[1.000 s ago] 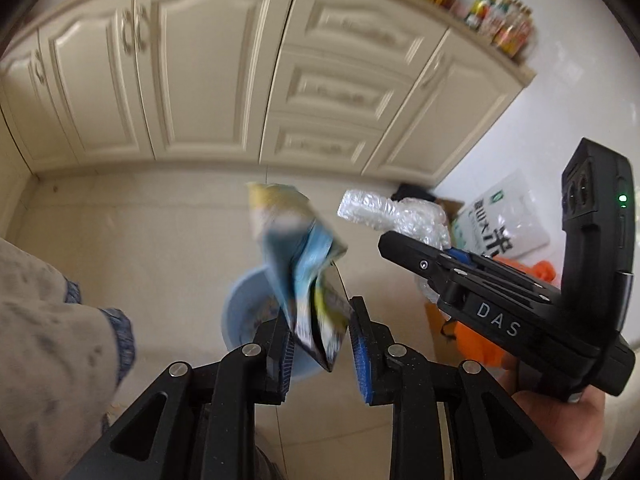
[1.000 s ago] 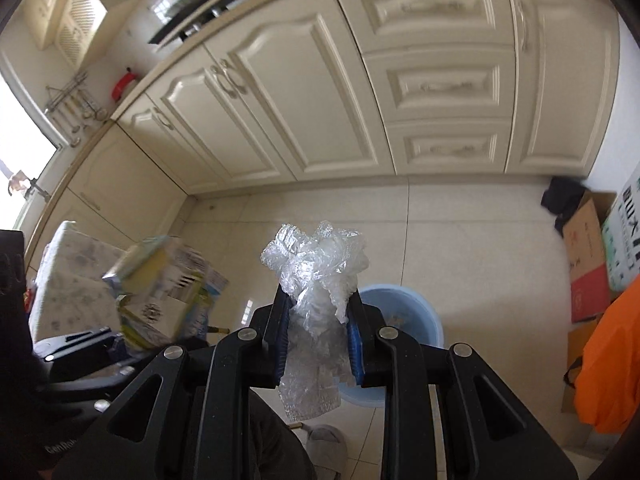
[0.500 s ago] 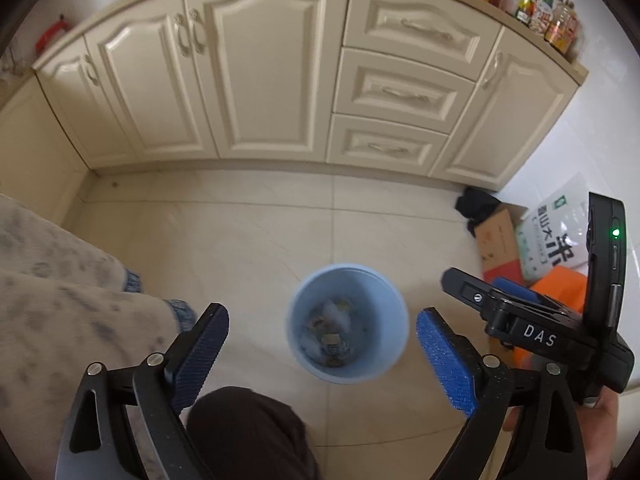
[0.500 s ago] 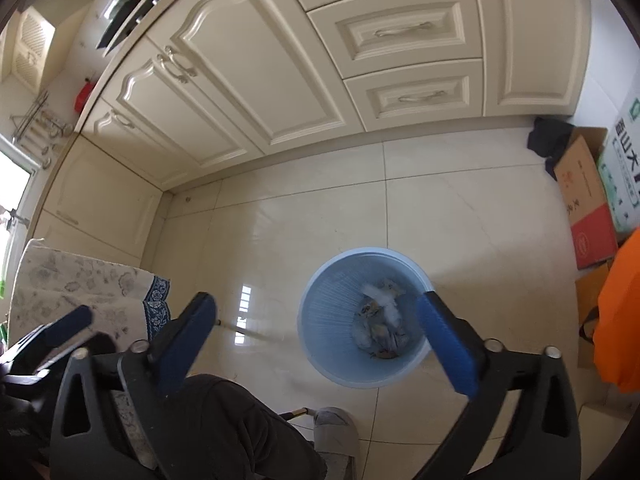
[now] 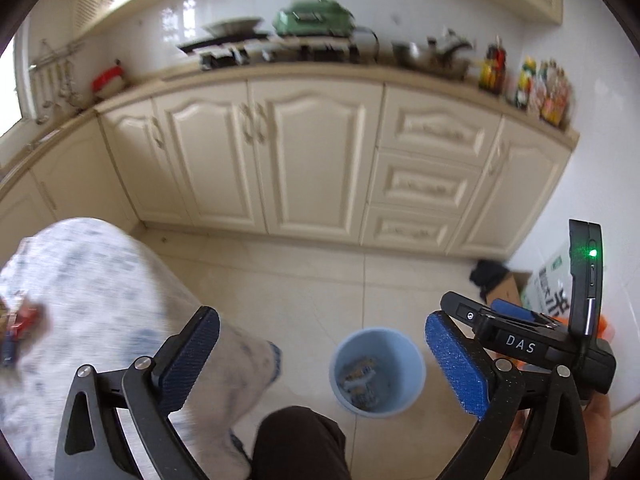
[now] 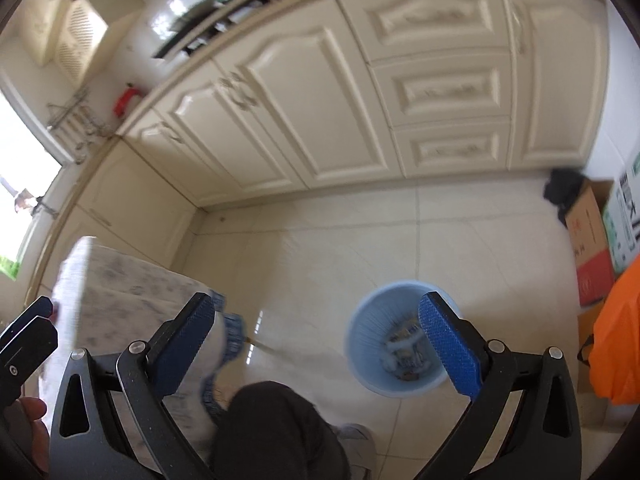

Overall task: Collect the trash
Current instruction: 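Move both tools from the bin back toward the table, then grasp the blue chocolate bar wrapper with the right tool while the left tool grasps the white tissue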

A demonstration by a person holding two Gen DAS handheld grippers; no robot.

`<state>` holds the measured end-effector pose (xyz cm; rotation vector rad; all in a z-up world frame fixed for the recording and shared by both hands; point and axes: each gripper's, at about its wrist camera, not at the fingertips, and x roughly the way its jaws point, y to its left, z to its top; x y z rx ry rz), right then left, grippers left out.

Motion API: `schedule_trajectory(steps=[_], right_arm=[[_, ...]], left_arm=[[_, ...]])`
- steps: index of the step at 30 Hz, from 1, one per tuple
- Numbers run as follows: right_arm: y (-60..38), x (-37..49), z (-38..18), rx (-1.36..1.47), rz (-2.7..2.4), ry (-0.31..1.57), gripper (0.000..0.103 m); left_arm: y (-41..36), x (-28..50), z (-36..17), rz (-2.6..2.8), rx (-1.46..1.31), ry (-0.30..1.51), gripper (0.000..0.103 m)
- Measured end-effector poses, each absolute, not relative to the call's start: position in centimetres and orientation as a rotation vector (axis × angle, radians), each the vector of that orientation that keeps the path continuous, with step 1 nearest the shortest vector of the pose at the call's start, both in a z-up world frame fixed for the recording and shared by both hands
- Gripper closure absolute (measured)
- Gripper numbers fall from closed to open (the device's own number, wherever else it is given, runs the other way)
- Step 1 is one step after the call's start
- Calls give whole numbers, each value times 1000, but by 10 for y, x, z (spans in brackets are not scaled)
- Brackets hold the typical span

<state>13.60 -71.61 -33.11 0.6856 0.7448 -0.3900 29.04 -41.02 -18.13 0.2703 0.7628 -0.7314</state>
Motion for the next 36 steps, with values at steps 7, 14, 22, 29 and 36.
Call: schedule_trajectory(steps=[7,14,22,29,36], right_arm=[[-641,166,-247,535,-254,645,0],[-552,193,-184,401,-125,563,0],[-461,216,-152,278,-3,529,0],[-403,236,-146,204,88,538,0],[-359,270,-165,151,154,611,0]], left_arm=[[-271,246,-129,-654,130,643,1],[-148,197,-98,-533,30,541,1],[-58,144,-100,-358,-43,467,1],[-9,117,-113,-224,-81,465,1],[20,113,-132,-123,-94,511,1]])
